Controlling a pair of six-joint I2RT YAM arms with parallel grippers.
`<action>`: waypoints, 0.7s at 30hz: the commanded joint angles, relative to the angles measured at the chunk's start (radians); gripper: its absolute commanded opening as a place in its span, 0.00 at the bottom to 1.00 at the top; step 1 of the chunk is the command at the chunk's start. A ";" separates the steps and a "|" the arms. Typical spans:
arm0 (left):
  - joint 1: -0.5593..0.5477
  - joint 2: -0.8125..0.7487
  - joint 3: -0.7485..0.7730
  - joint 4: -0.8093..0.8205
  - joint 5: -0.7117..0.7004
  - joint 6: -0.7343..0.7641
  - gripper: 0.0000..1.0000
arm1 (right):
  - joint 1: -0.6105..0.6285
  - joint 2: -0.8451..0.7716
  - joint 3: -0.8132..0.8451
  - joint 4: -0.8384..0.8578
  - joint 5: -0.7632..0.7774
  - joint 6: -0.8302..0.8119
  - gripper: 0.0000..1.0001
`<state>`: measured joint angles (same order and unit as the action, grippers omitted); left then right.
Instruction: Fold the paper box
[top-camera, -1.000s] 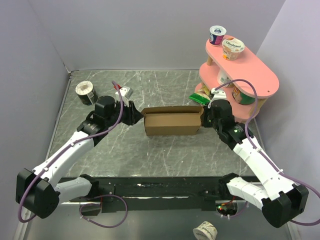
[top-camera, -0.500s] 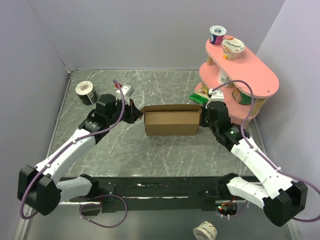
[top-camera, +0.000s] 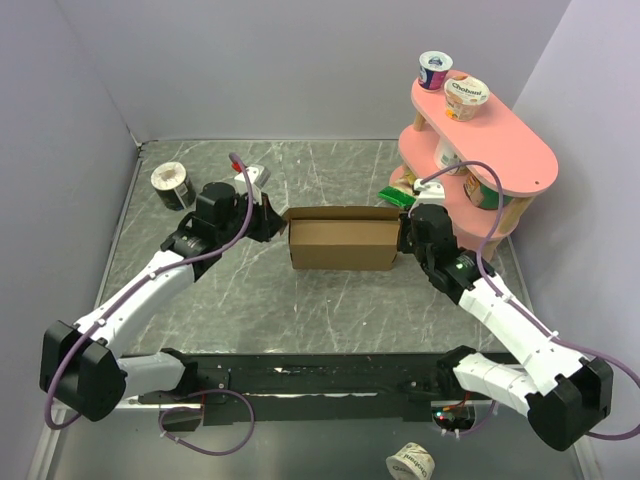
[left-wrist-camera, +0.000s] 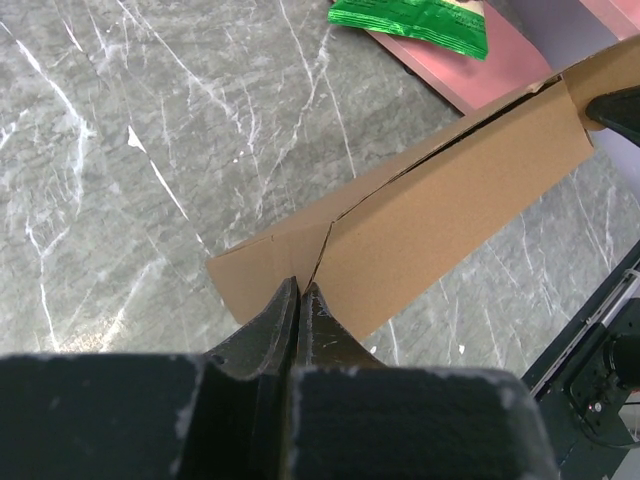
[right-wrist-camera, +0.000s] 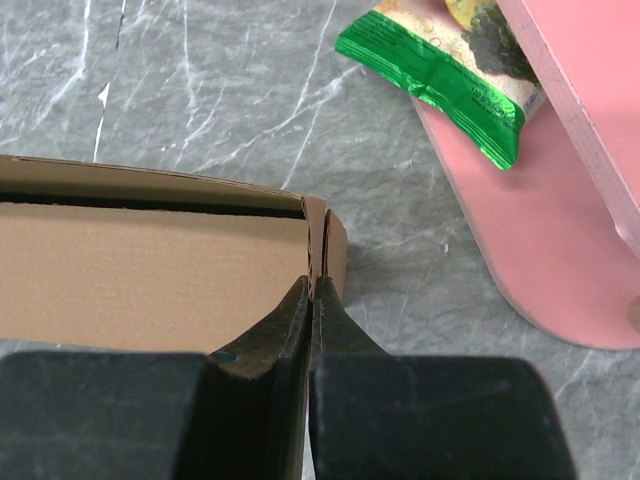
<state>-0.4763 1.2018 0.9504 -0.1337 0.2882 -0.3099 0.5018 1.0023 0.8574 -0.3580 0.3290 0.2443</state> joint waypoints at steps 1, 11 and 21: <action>-0.005 0.010 0.036 -0.003 0.023 -0.026 0.01 | 0.015 0.013 -0.050 -0.021 -0.025 0.004 0.00; -0.005 0.027 0.040 0.019 0.028 -0.066 0.01 | 0.026 0.013 -0.107 0.002 -0.068 0.064 0.00; -0.005 0.057 0.060 0.057 0.028 -0.153 0.01 | 0.058 0.007 -0.162 0.013 -0.031 0.093 0.00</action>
<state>-0.4744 1.2339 0.9657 -0.1162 0.2668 -0.3882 0.5220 0.9787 0.7536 -0.2165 0.3798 0.2985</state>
